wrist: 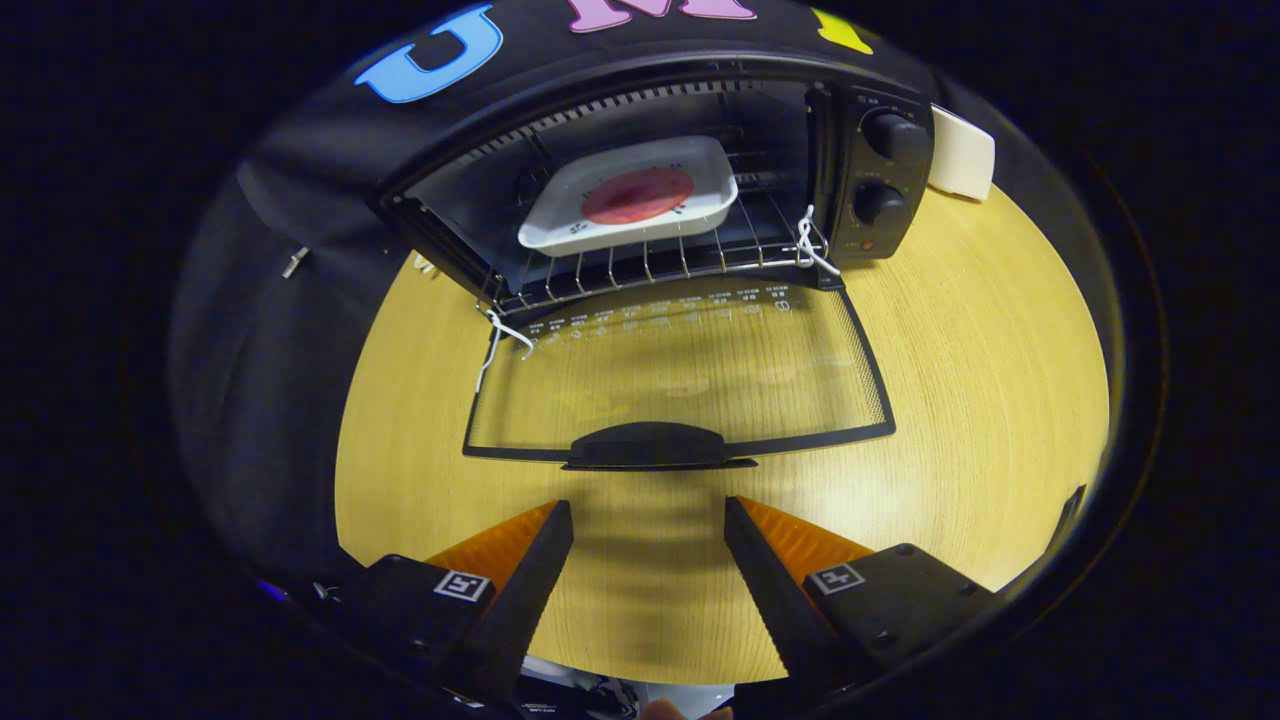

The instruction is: Open the toaster oven, put the food inside, and close the toaster oven door.

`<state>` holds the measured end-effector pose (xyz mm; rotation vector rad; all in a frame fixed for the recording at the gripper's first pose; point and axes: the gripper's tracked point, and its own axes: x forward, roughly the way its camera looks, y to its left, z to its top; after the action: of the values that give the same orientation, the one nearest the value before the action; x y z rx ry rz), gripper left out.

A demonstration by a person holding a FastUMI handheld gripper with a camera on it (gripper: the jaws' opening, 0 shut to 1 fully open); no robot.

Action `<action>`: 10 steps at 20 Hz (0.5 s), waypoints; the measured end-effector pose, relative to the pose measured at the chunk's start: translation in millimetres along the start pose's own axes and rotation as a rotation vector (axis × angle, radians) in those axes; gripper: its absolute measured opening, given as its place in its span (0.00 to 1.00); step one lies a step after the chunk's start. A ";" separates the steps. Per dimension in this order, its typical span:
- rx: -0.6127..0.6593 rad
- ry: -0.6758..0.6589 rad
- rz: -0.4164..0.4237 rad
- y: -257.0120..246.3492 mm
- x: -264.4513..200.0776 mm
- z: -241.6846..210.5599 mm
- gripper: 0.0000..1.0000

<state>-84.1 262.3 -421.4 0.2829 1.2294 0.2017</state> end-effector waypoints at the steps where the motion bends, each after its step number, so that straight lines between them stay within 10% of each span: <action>1: 0.000 0.013 -0.019 -2.6 4.1 -2.3 0.99; 10: -0.047 0.034 -0.156 -20.8 34.2 7.8 0.99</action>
<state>-65.7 252.2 -456.3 0.1428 1.2722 0.1003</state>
